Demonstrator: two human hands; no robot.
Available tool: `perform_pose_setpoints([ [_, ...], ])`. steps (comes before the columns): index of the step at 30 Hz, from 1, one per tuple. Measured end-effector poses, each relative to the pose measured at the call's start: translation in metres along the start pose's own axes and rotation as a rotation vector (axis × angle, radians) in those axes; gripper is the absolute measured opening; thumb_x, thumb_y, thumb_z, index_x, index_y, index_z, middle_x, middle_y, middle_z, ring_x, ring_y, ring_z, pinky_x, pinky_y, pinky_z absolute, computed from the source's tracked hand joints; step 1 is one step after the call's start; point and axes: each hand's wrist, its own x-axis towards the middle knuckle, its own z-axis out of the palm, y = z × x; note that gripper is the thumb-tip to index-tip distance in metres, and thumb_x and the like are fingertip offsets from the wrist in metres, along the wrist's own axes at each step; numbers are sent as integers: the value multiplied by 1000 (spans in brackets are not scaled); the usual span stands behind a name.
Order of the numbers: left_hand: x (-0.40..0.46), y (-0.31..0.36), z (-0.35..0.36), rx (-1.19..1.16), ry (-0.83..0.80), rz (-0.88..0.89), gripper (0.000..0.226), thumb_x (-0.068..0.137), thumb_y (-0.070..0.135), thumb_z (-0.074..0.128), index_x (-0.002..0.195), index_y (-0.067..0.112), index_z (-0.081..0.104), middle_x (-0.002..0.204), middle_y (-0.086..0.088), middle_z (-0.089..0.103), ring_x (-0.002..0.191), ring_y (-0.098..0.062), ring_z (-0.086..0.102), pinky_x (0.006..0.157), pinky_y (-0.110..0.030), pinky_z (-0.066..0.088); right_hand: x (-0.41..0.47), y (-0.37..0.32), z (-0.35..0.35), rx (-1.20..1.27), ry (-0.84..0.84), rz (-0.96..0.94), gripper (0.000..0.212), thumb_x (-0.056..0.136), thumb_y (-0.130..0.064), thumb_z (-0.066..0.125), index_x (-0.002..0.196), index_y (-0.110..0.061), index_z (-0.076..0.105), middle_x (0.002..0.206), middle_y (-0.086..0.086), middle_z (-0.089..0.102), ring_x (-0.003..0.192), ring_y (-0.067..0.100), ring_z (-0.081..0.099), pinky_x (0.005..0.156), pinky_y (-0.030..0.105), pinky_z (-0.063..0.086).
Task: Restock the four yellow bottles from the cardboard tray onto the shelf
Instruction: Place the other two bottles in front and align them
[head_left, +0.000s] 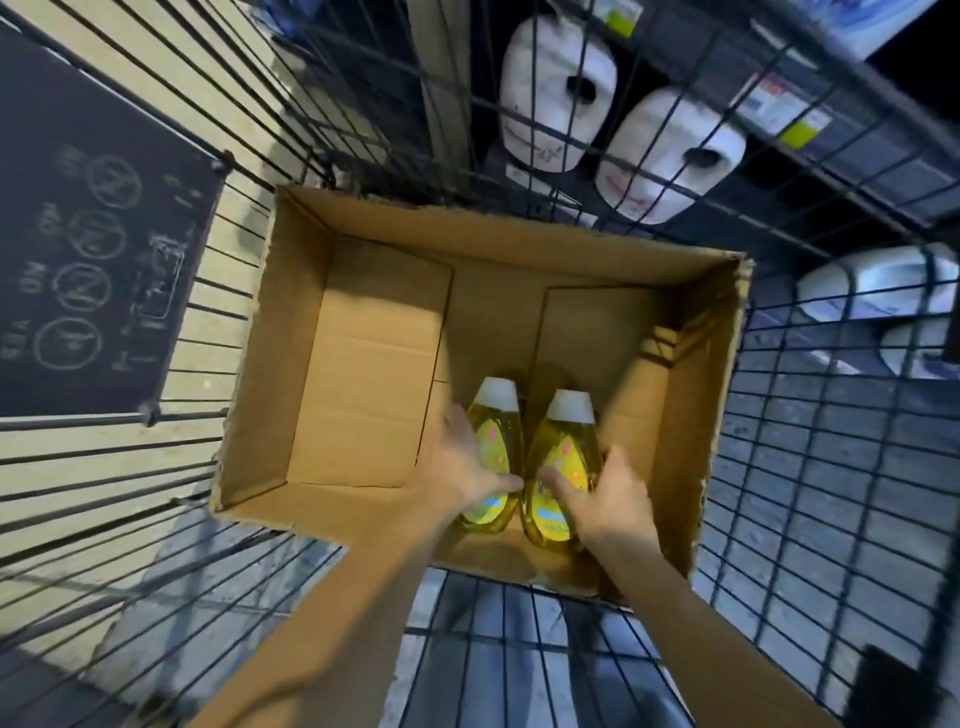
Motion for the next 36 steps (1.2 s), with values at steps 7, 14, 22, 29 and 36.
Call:
perform_pose_setpoints([
  [7, -15, 13, -15, -153, -1, 39, 126, 68, 28, 88, 153, 10, -3, 157, -15, 28, 140, -32, 35, 114, -43, 33, -15, -9, -20, 98, -53, -156, 51, 82, -47, 73, 116, -33, 38, 109, -4, 65, 94, 14, 65, 86, 45, 55],
  [14, -92, 70, -98, -315, 235, 303, 101, 65, 24, 90, 138, 8, 22, 116, 1, 50, 110, -20, 53, 81, -29, 41, -71, -59, -91, 235, 164, -438, 58, 74, -53, 75, 115, -41, 36, 110, -2, 65, 94, 20, 64, 81, 47, 53],
  [22, -237, 173, -171, -342, 476, 598, 85, 61, 28, 91, 128, 20, 39, 104, 3, 60, 100, -19, 60, 84, -32, 49, -178, -108, -224, 489, 362, -692, 53, 79, -35, 79, 115, -37, 40, 100, -21, 61, 91, -6, 61, 81, 30, 53],
  [29, -401, 288, -179, -296, 565, 930, 82, 59, 35, 91, 122, 30, 40, 105, 12, 61, 99, -9, 62, 85, -35, 51, -314, -76, -376, 644, 542, -904, 54, 78, -39, 80, 117, -35, 44, 103, -10, 68, 90, 2, 68, 79, 38, 58],
  [36, -565, 425, -99, -269, 566, 1185, 105, 39, 55, 92, 126, 27, 42, 106, 7, 65, 98, -14, 65, 92, -43, 53, -429, 40, -538, 702, 721, -1080, 49, 79, -25, 80, 113, -29, 45, 100, -6, 68, 75, -1, 70, 67, 21, 56],
])
